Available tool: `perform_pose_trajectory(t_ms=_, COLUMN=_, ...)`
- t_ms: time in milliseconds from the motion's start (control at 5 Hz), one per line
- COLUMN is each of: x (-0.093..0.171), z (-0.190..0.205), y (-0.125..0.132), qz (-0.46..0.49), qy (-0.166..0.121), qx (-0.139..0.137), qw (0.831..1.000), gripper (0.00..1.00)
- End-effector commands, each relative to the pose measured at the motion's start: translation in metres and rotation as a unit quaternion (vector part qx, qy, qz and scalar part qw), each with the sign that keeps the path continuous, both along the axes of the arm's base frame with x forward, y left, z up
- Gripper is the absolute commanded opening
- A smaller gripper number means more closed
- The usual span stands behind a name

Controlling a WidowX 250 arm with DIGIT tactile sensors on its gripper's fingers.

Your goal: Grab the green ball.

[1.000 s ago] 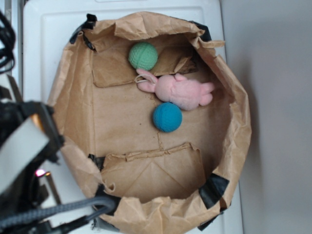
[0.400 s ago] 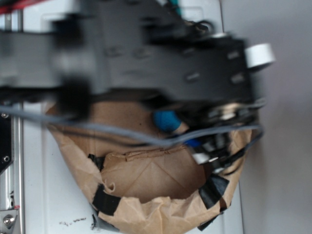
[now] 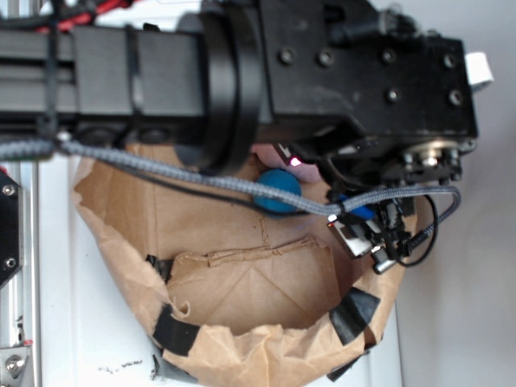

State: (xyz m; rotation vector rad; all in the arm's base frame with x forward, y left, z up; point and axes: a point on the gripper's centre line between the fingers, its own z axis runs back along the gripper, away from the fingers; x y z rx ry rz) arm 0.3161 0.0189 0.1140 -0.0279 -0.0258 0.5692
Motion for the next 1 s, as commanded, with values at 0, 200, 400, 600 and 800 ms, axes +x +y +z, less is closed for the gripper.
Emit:
perform_pose_trajectory(t_ms=0, x=-0.011, z=0.006, y=0.022, qz=0.059, qy=-0.026, qx=0.012, qw=0.998, gripper=1.00)
perform_pose_trajectory(t_ms=200, x=-0.026, z=-0.009, y=0.028, qz=0.077, qy=-0.020, qx=0.040, qw=0.996, gripper=1.00)
perform_pose_trajectory(t_ms=400, x=-0.041, z=-0.014, y=0.036, qz=0.121, qy=-0.014, qx=0.053, qw=0.991, gripper=1.00)
perform_pose_trajectory(t_ms=600, x=-0.045, z=-0.034, y=0.042, qz=0.139, qy=-0.029, qx=0.076, qw=0.987, gripper=1.00)
perform_pose_trajectory(t_ms=800, x=-0.037, z=-0.060, y=0.044, qz=0.192, qy=-0.052, qx=0.101, qw=0.975, gripper=1.00)
